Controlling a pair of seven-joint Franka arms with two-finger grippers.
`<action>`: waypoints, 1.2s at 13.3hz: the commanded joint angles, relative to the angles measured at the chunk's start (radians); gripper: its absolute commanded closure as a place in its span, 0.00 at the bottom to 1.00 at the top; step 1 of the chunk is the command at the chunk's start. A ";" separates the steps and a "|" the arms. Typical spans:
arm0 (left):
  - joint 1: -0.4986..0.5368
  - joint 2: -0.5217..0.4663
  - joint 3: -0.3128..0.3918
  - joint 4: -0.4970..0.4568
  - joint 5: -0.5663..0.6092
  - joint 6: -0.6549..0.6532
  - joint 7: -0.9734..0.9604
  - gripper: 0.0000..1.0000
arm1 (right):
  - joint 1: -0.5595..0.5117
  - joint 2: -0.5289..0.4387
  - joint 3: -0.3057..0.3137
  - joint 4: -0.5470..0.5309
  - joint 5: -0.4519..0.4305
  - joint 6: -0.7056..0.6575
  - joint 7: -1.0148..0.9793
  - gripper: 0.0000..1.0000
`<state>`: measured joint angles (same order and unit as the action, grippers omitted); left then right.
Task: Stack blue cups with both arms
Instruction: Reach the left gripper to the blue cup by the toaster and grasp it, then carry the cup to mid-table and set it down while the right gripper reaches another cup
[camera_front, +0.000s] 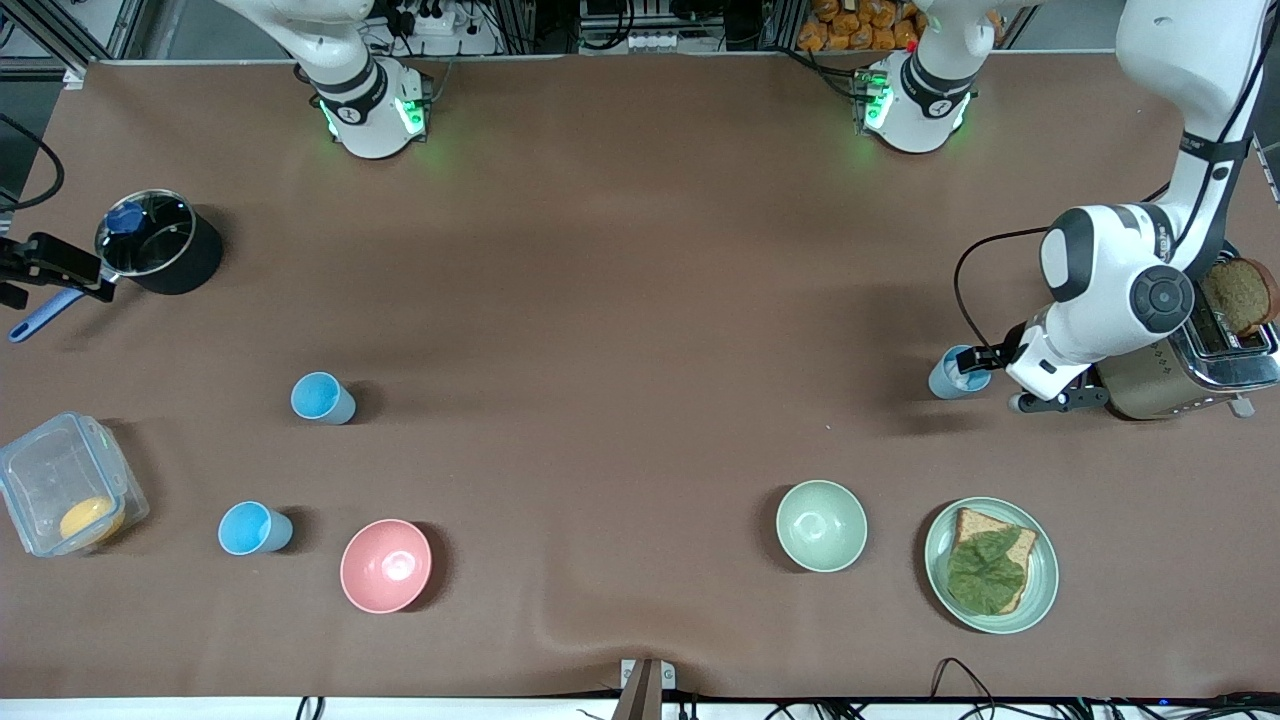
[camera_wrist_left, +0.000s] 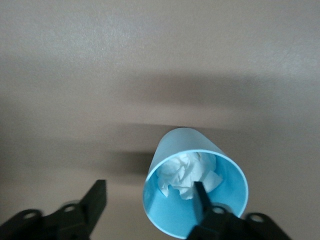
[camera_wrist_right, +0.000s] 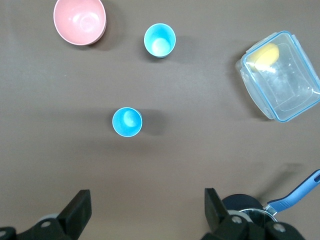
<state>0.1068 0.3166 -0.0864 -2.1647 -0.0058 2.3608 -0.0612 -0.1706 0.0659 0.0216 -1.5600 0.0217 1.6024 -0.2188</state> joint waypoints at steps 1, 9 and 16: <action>0.002 0.010 -0.009 0.016 -0.020 0.008 -0.011 1.00 | 0.037 0.012 0.018 0.006 -0.037 -0.004 -0.007 0.00; -0.022 -0.004 -0.207 0.127 -0.025 -0.006 -0.228 1.00 | 0.075 0.069 0.018 0.009 -0.065 -0.042 -0.010 0.00; -0.369 0.189 -0.332 0.340 0.012 -0.003 -0.791 1.00 | 0.151 0.322 0.017 -0.008 -0.075 0.016 -0.001 0.00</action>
<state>-0.1647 0.3912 -0.4319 -1.9464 -0.0112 2.3642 -0.7116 -0.0196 0.3368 0.0393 -1.5835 -0.0290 1.6017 -0.2241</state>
